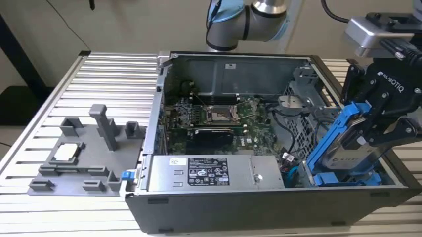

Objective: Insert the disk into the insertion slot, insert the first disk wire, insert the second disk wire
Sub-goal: 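Insert the disk into the insertion slot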

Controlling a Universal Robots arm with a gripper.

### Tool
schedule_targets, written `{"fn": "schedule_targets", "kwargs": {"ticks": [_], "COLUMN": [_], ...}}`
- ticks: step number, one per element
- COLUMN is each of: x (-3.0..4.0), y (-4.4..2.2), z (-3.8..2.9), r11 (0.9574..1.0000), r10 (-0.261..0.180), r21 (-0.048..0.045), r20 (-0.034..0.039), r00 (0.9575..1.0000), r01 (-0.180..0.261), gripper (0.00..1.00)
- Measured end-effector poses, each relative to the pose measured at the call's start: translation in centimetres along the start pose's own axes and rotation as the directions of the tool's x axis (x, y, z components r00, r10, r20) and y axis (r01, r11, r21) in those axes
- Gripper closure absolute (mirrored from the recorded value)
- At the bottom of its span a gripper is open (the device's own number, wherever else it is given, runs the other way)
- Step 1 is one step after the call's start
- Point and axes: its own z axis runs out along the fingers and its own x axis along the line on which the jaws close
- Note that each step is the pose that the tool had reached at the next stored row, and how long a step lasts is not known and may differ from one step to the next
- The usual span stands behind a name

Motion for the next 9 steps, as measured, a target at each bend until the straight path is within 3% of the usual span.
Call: {"fn": "schedule_targets", "kwargs": {"ticks": [9], "x": [-0.01], "y": [-0.07], "z": [1.48], "r11": [1.0], "r10": [0.0], "r21": [0.0001], "r20": [-0.0002], "r00": [1.0], "r01": [0.0], "gripper": [0.67]}}
